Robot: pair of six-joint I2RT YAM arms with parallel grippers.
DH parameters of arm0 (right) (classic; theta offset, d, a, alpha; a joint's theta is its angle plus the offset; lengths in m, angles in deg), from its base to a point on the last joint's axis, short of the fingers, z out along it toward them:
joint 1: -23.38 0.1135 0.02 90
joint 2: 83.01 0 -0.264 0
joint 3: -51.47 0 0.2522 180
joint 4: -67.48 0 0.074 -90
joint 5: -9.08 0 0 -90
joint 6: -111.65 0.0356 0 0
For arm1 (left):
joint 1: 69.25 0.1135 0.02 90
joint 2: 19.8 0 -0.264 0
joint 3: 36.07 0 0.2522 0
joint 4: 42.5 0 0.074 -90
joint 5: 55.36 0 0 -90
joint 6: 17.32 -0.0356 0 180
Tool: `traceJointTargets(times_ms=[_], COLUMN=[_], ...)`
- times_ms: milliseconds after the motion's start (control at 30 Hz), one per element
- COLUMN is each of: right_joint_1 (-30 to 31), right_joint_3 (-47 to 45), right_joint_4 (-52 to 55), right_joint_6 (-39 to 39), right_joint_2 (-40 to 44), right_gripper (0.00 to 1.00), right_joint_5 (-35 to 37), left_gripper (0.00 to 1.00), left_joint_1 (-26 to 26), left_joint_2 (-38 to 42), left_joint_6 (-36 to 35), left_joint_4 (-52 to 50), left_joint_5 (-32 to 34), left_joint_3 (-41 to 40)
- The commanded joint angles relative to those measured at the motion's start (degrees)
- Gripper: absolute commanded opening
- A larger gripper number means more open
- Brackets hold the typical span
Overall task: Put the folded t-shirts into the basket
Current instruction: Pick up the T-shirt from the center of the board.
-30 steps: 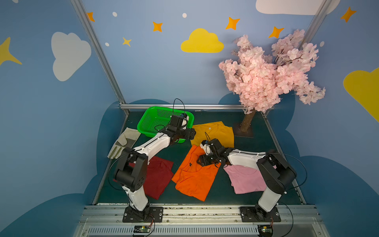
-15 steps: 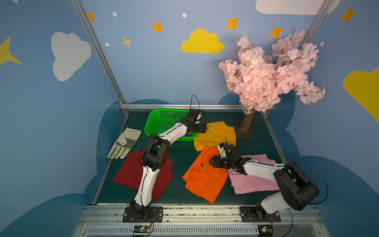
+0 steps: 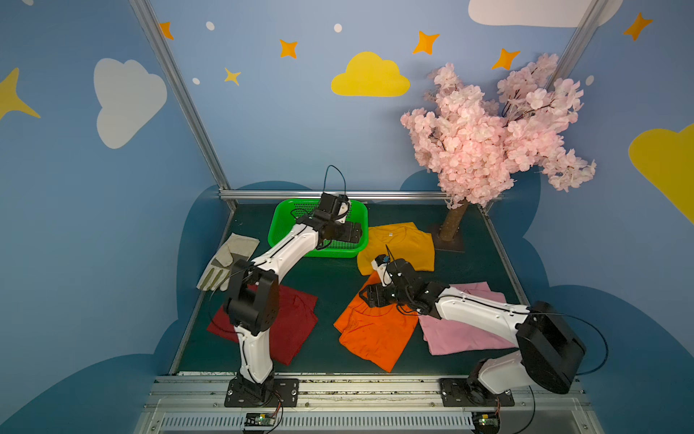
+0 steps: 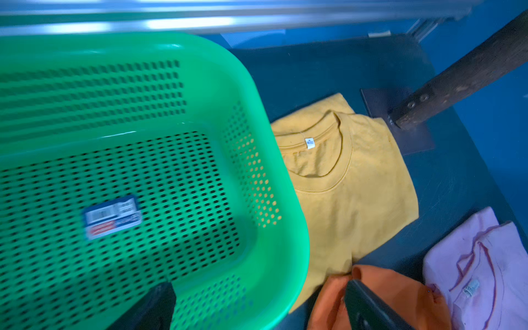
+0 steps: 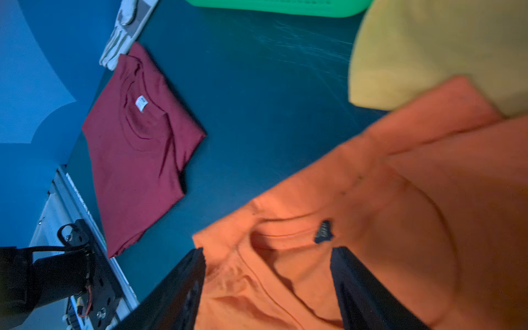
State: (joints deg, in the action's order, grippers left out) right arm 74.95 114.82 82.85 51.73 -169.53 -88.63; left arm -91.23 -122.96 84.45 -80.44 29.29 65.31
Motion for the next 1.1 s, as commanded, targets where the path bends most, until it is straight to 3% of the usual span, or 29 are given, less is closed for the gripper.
traceJointTargets(times_ms=[0,333,700,933,1067], right_joint_1=[5.8,14.0,16.6,14.0,10.8], right_joint_3=[5.3,24.9,34.9,36.0,31.0], right_joint_4=[-3.4,0.4,6.7,4.0,3.3], right_joint_6=[4.2,9.7,12.6,10.7,5.5], right_joint_2=[-7.4,-29.7,-41.4,-41.5,-35.2], right_gripper=[0.75,0.71,0.51,0.13,0.00], right_joint_5=[-0.2,-0.8,2.5,0.4,-3.2], left_gripper=[0.98,0.99,0.98,0.97,0.97], left_joint_1=[4.4,21.7,24.0,23.8,22.9], left_joint_2=[10.7,28.7,33.2,36.0,39.4], left_joint_6=[0.7,10.3,12.7,13.5,14.6], left_joint_4=[3.5,9.1,11.0,11.3,11.4], left_joint_5=[-0.5,-2.2,-4.4,-3.8,-1.9], left_joint_3=[-8.1,-26.1,-31.1,-35.4,-39.2])
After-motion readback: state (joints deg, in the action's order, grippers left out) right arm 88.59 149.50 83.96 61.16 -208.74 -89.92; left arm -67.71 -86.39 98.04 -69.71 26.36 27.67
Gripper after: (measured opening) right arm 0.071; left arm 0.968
